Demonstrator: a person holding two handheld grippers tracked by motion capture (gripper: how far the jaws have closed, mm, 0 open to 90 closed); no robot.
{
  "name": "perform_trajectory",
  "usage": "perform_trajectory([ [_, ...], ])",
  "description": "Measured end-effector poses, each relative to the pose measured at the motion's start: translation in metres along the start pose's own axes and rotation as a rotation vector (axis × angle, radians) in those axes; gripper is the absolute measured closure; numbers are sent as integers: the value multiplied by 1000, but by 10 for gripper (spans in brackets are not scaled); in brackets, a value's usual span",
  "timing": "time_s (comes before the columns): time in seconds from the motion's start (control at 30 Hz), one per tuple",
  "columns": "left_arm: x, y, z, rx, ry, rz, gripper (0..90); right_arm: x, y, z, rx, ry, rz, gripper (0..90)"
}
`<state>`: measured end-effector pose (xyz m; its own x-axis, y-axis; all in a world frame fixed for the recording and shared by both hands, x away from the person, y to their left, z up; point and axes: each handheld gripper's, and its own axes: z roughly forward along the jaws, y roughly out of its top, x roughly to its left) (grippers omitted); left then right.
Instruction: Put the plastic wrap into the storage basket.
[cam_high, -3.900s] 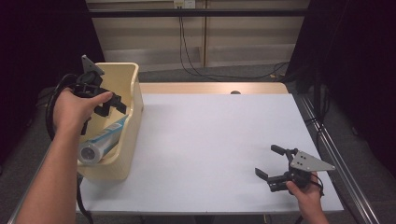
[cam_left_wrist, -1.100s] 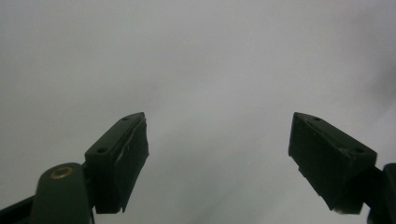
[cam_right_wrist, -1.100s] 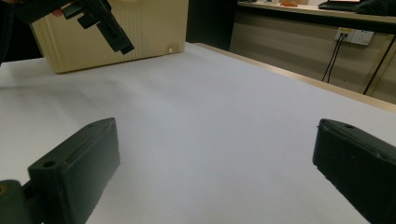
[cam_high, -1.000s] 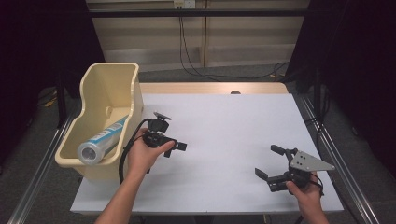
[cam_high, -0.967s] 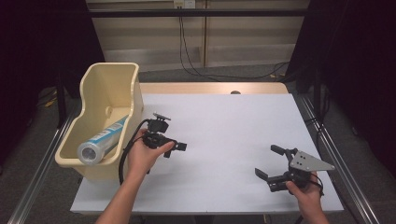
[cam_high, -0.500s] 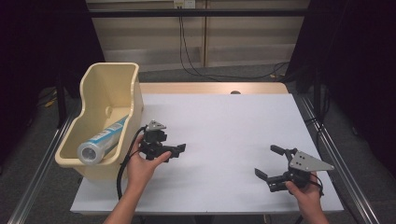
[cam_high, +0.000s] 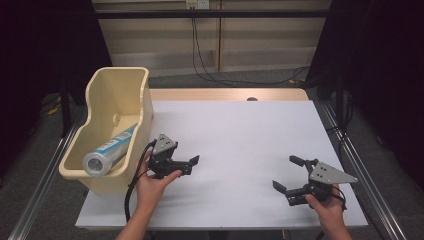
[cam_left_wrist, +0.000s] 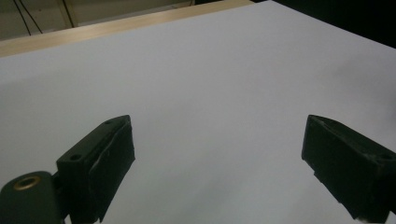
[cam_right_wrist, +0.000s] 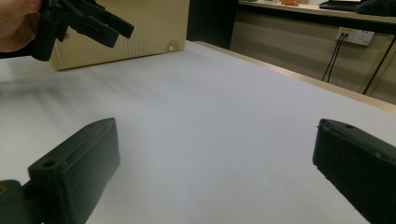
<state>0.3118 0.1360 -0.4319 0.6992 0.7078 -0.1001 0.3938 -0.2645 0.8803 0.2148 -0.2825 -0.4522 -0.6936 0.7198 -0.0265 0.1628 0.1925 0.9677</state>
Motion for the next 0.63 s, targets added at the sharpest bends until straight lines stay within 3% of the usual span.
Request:
perform_trajectory([
  [0.1, -2, -1, -3, -56, -3, 4, 93, 0, 0, 0, -1, 0, -1, 4],
  [0.23, -2, -4, -7, -128, -9, -32, 93, 0, 0, 0, -2, 0, -1, 4],
  [0.63, -2, -9, -10, -145, 2, -17, 92, 0, 0, 2, -2, -1, -1, 4],
])
